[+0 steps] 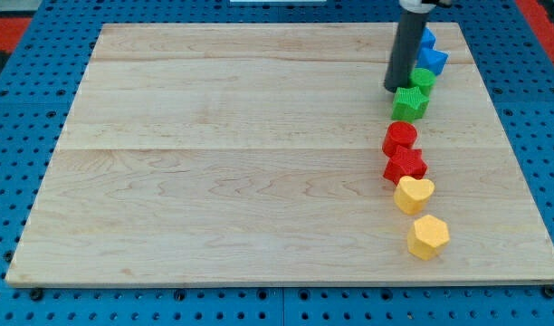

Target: Move the green star to the bottom of the green circle

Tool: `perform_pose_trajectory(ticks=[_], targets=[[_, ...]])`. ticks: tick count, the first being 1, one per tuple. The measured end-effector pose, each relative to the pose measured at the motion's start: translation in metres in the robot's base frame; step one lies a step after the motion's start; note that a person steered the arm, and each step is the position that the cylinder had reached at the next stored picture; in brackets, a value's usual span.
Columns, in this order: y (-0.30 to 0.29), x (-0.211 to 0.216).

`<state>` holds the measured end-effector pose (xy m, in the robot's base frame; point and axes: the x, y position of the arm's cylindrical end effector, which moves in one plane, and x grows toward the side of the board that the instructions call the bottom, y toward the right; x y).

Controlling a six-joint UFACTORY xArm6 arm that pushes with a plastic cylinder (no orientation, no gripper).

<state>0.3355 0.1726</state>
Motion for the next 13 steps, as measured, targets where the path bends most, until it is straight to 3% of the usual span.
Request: perform_pose_trajectory(ticks=[2,3,4,5,8,10,13], targets=[[0.002,-0.002],[-0.053,-0.013],[-0.061,-0.012],[-0.061,0.013],[-0.064,0.032],[-0.058,0.041],[-0.002,0.044]])
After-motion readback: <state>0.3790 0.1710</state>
